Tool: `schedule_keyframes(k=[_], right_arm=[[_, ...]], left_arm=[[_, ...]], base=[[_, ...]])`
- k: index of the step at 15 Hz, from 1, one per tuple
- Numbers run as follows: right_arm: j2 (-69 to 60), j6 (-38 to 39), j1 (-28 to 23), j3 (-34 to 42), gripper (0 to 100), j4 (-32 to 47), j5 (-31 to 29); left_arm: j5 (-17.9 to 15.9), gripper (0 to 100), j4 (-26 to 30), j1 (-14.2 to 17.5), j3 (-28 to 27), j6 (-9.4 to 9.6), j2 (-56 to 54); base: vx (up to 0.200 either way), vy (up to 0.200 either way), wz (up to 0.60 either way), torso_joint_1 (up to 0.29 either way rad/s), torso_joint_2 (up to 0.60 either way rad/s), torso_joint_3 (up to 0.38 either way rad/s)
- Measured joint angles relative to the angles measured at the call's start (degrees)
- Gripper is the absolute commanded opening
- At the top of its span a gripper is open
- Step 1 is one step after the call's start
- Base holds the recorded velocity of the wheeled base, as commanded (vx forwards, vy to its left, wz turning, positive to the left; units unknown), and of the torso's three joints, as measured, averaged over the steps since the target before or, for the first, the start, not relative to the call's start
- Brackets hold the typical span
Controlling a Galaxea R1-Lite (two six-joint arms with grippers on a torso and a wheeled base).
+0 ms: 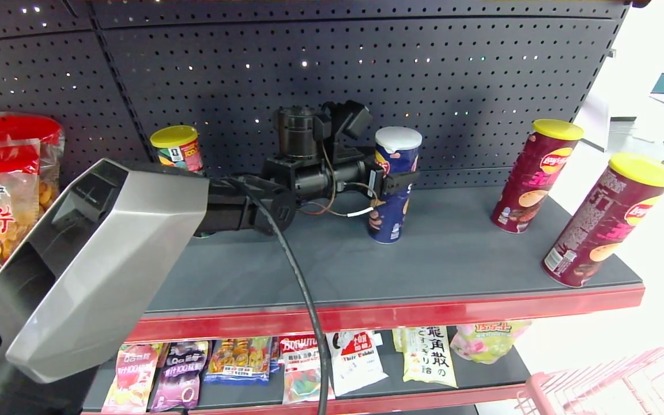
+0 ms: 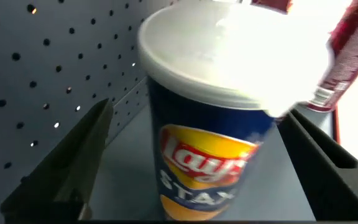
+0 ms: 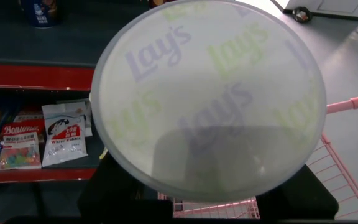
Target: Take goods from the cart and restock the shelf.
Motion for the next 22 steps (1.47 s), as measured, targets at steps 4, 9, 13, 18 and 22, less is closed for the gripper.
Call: schedule_keyframes(k=[4,9,13,18,22], right_arm=[[0.0,0.0,0.0,-0.1,0,0.0,0.0],[-0.1,0.0,0.0,-0.1,0,0.0,0.0],[-0.2,0.0,0.0,-0.1,0,0.0,0.0],[-0.1,0.0,0.0,-0.1,0,0.0,0.0],[0.1,0.0,0.1,-0.1,0,0.0,0.1]], left_arm=[[1.2,100,0.6,-0.3,-2.1,-0.09,1.4],[1.7,0,0.9,-0.7,-4.0,-0.35,2.6],[2.3,0,1.6,-0.9,-4.0,-0.46,2.2],[0.7,0,1.8,0.4,0.4,-3.41,-3.2],[-10.2,0,1.5,3.1,11.9,0.13,-10.6]], base=[[0.0,0.0,0.0,0.0,0.0,0.0],[0.0,0.0,0.0,0.0,0.0,0.0],[0.0,0.0,0.0,0.0,0.0,0.0],[0.0,0.0,0.0,0.0,0.0,0.0],[0.0,0.0,0.0,0.0,0.0,0.0]])
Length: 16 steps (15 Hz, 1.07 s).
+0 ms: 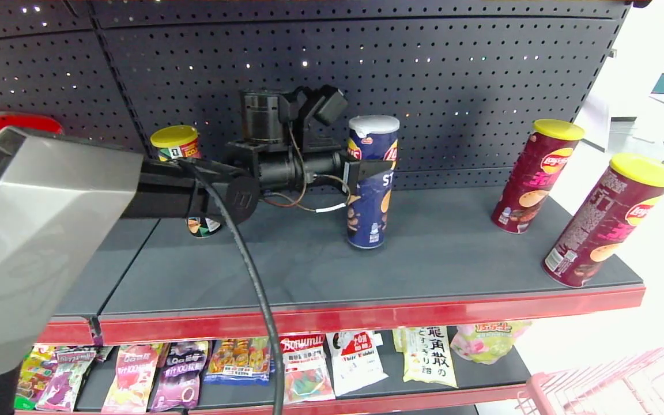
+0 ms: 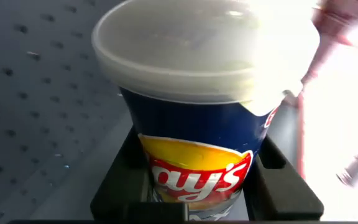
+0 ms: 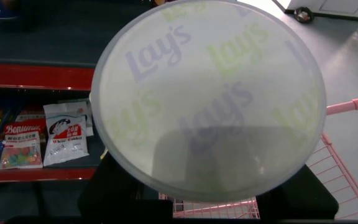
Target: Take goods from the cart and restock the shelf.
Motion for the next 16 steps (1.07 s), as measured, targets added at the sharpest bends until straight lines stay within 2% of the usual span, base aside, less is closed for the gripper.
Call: schedule_keyframes(k=[1,2,3,4,6,8,10,14,15,16], right_arm=[[0.1,0.0,0.0,0.0,0,0.0,0.0],[0.1,0.0,0.1,0.0,0,0.0,0.0],[0.1,0.0,0.0,0.0,0,0.0,0.0],[0.1,0.0,0.0,0.1,0,0.0,0.0],[0.1,0.0,0.0,0.1,0,0.0,0.0],[0.1,0.0,0.0,0.0,0,0.0,0.0],[0.1,0.0,-0.1,-0.1,0,0.0,0.0],[0.0,-0.1,-0.1,-0.3,0,0.0,-0.1],[0.0,-0.1,-0.2,-0.4,0,0.0,0.0],[0.0,-0.1,-0.3,-0.5,0,0.0,-0.1]], left_arm=[[-4.9,0,-0.1,0.8,2.8,2.91,-1.7],[-10.3,0,-0.1,1.8,5.4,6.74,-3.1],[-14.4,0,-0.1,2.8,7.2,9.14,-4.3],[-17.3,0,-0.1,3.6,9.0,10.74,-5.2],[-21.5,0,-0.7,4.2,11.5,11.42,-6.5],[-25.3,0,-3.9,4.8,13.2,11.42,-7.1],[-27.1,0,-5.9,4.9,15.1,11.34,-7.2],[-26.3,0,-9.2,4.5,17.8,11.37,-6.0],[-25.9,0,-11.4,4.3,17.8,11.09,-5.2],[-25.3,0,-13.7,4.3,17.6,9.92,-4.2]], base=[[0.0,0.0,0.0,0.0,0.0,0.0],[0.0,0.0,0.0,0.0,0.0,0.0],[0.0,0.0,0.0,0.0,0.0,0.0],[0.0,0.0,0.0,0.0,0.0,0.0],[0.0,0.0,0.0,0.0,0.0,0.0],[0.0,0.0,0.0,0.0,0.0,0.0],[0.0,0.0,0.0,0.0,0.0,0.0],[0.0,0.0,0.0,0.0,0.0,0.0],[0.0,0.0,0.0,0.0,0.0,0.0],[0.0,0.0,0.0,0.0,0.0,0.0]])
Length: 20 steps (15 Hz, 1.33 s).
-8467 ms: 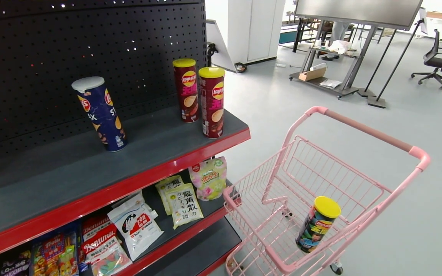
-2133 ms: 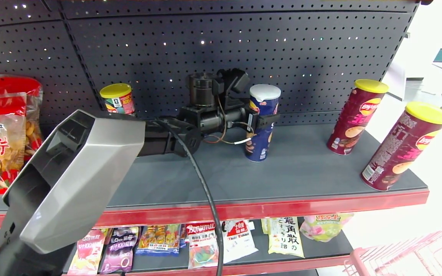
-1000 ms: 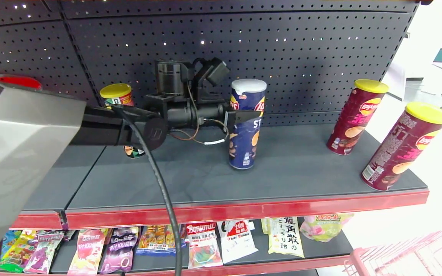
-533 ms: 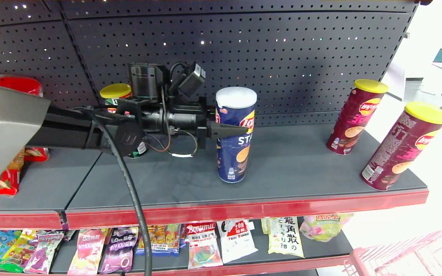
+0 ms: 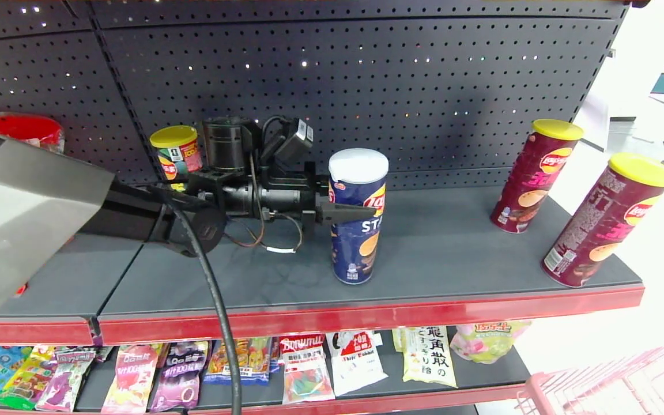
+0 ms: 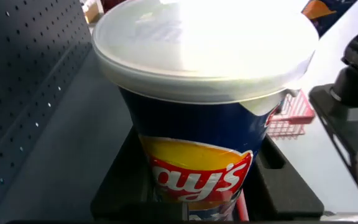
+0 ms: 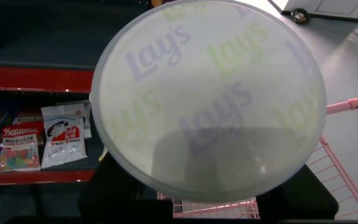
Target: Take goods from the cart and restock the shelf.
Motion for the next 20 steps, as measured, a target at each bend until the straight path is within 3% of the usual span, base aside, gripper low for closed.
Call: schedule_keyframes(k=[3,5,20], right_arm=[[0.0,0.0,0.0,0.0,0,0.0,0.0],[0.0,0.0,0.0,0.0,0,0.0,0.0],[-0.1,0.0,-0.1,-0.2,0,0.0,0.0]], left_arm=[[1.0,0,-2.6,-1.2,-0.1,-3.9,1.6],[0.9,0,-3.9,-1.9,0.0,-5.27,2.0],[3.0,0,-4.8,-0.7,5.1,-5.02,0.3]], base=[[0.0,0.0,0.0,0.0,0.0,0.0],[0.0,0.0,0.0,0.0,0.0,0.0],[0.0,0.0,0.0,0.0,0.0,0.0]])
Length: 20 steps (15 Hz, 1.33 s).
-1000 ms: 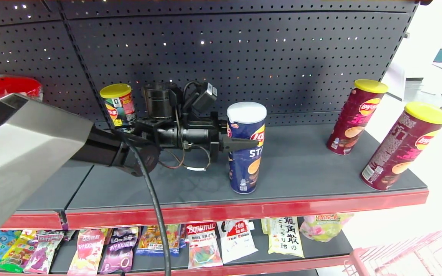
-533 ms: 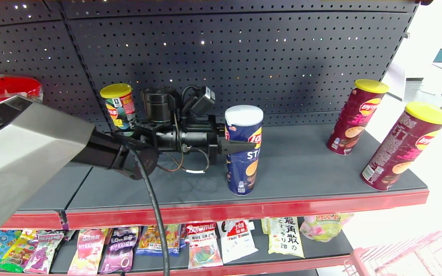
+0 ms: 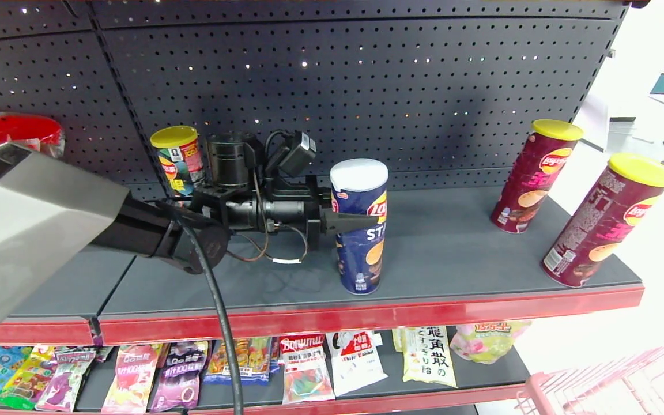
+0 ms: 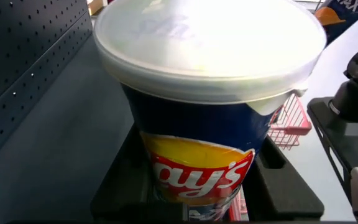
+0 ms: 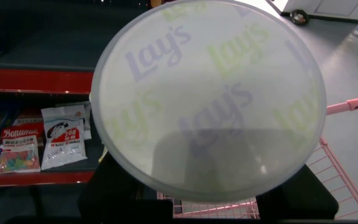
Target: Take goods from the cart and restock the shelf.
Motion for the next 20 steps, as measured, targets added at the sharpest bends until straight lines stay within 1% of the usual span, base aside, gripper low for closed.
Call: schedule_keyframes(k=[2,3,4,5,8,10,11,12,13,14,16,20], right_arm=[[0.0,0.0,0.0,0.0,0,0.0,0.0],[0.0,0.0,0.0,0.1,0,0.0,0.0],[0.0,0.0,0.0,0.1,0,0.0,0.0],[0.1,0.0,0.0,0.1,0,0.0,0.0],[0.1,0.0,0.0,0.1,0,0.0,0.0],[0.1,0.0,0.0,0.1,0,0.0,0.0],[0.1,0.0,0.0,0.1,0,0.0,0.0],[0.1,0.0,0.0,0.1,0,0.0,0.0],[0.1,0.0,0.0,0.1,0,0.0,0.0],[0.1,0.0,0.0,0.1,0,0.0,-0.1],[0.2,0.0,0.0,0.1,0,0.0,-0.1],[0.2,0.0,0.0,0.1,0,0.0,-0.1]], left_arm=[[1.0,0,0.0,0.1,0.7,0.0,-0.5],[3.1,0,0.1,0.1,1.1,-0.02,-0.9],[3.9,0,-0.1,0.1,1.8,0.11,-1.2],[3.7,0,-0.2,0.1,2.3,0.2,-1.4],[1.8,0,-1.7,0.1,3.0,-0.02,-1.7],[2.3,0,-1.9,0.1,3.0,-0.1,-1.7],[4.6,0,-1.9,0.1,3.0,-0.05,-1.8],[8.4,0,-1.9,0.0,2.9,-0.02,-1.9],[10.0,0,-2.0,0.0,2.8,-0.05,-1.9],[10.8,0,-2.0,-0.1,2.8,-0.11,-2.0],[10.9,0,-2.0,-0.1,2.6,-0.05,-2.0],[9.1,0,-1.6,-0.3,2.4,-0.02,-2.5]], base=[[0.0,0.0,0.0,0.0,0.0,0.0],[0.0,0.0,0.0,0.0,0.0,0.0],[0.0,0.0,0.0,0.0,0.0,0.0],[0.0,0.0,0.0,0.0,0.0,0.0],[0.0,0.0,0.0,0.0,0.0,0.0],[0.0,0.0,0.0,0.0,0.0,0.0],[0.0,0.0,0.0,0.0,0.0,0.0],[0.0,0.0,0.0,0.0,0.0,0.0],[0.0,0.0,0.0,0.0,0.0,0.0],[0.0,0.0,0.0,0.0,0.0,0.0],[0.0,0.0,0.0,0.0,0.0,0.0],[0.0,0.0,0.0,0.0,0.0,0.0]])
